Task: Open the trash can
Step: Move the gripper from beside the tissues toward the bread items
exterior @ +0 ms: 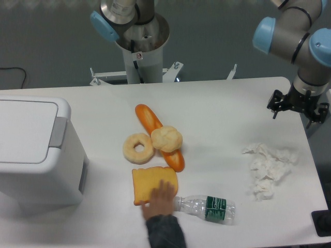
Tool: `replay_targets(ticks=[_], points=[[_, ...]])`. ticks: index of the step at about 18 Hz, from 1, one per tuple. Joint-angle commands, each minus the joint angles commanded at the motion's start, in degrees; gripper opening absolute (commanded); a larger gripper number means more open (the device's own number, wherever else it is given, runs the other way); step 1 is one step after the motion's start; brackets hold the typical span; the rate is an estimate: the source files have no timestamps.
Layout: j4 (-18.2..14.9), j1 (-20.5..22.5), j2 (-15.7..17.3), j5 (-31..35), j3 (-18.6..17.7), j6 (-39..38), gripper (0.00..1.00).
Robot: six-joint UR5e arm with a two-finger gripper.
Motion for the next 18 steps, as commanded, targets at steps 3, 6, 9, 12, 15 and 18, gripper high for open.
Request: replay_targets(ticks=[3,6,9,12,15,18], points=[[0.0,-1.2,0.2,0.1,-0.1,-0.1,1.0],[0.3,-1.8,0.1,0.1,-1.8,-0.8,1.0],[2.8,-2.5,1.7,0.3,-5.9,-2.3,1.0],[2.8,-4.3,3.2,-0.4,-7.0,-12.9,1.0],[3.2,-7.5,4.7,-0.6,-7.5,-18.6,1.0],[3.0,-9.8,6.8,-3.5,-7.5,-24.4,1.0]])
